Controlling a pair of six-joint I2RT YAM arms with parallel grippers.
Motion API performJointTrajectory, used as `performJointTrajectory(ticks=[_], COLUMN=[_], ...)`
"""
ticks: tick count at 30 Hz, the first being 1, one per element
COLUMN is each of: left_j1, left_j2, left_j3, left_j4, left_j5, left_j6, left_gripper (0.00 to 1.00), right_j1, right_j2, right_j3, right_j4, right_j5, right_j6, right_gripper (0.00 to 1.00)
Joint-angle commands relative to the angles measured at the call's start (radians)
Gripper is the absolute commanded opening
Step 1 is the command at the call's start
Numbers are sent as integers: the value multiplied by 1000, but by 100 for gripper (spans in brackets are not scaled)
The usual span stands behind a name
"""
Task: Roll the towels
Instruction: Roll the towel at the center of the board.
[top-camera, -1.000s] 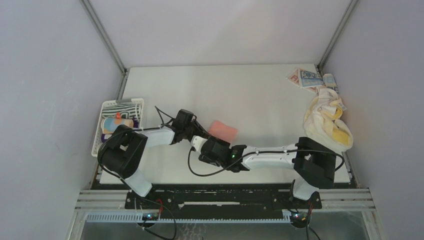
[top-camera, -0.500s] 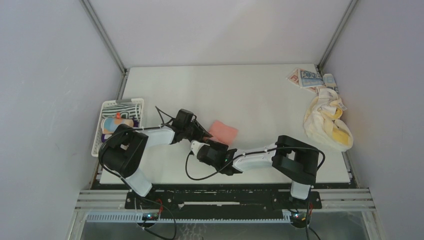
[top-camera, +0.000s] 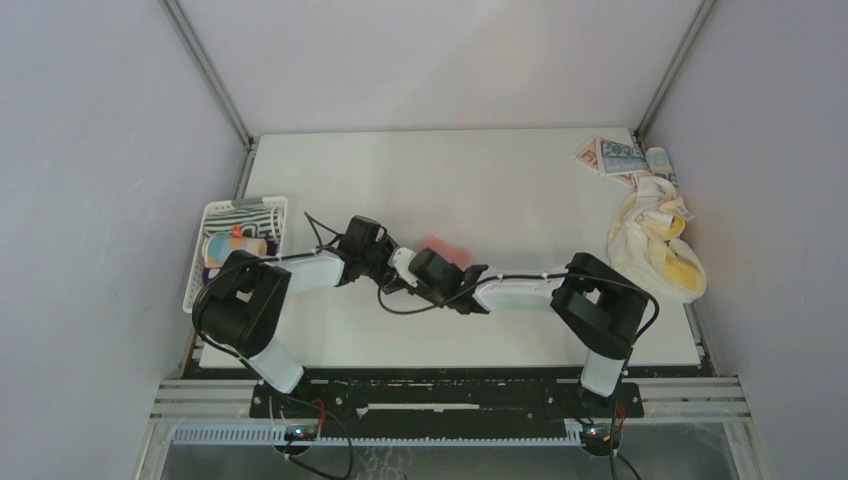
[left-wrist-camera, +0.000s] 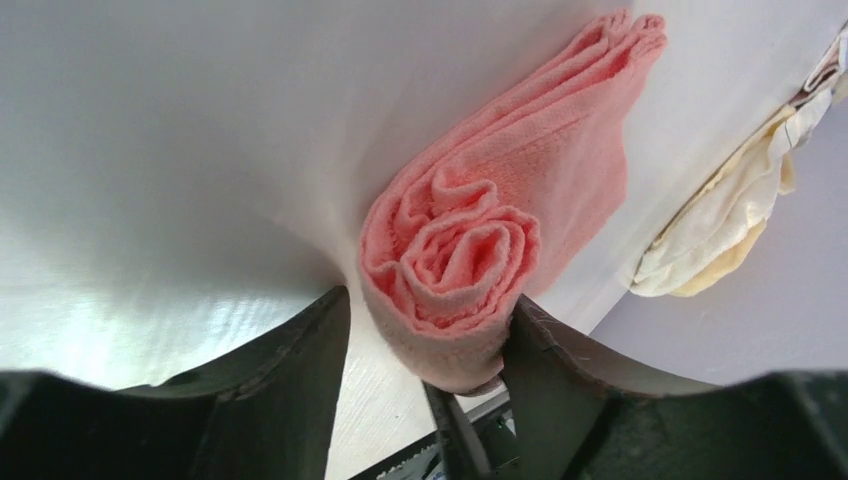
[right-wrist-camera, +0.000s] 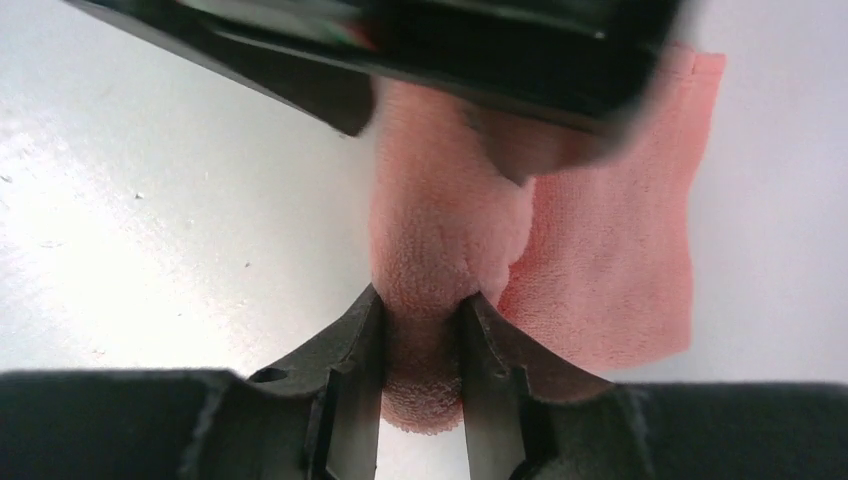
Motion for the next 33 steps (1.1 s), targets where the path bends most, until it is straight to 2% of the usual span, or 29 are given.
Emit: performJointTrajectory(ticks=[1,6,11,16,21,24,33], left_j1=[51,77,76,74,55,28,-41], left_j2=[-55,-142,-221,-302,-324,-304,-291], left_j3=[-4,-11,-34,-106,-135,-129,-150], left_j4=[-144,-160,-168,-106,-50,-11,-25], left_j5=[-64,-104,-145,-148,-142,-130,-165], left_j6=[56,68,73,43,35,15,-49], left_gripper=[64,72,77,80,83,83,83], right_j1=[-139,-284,-405,-473,-495,-508,-515], right_j2=[11,53,167,266,359,397,422], right_j3=[-10,47,114,119,178,183,207], right_j4=[-111,-158,-172,-91,-154,-113,-156], right_j5=[-437,-786,-1137,-1346,-1389,-1427,-1383], right_j6=[128,182,265,392,408,471,485], right_gripper=[26,25,24,24,25,25,26])
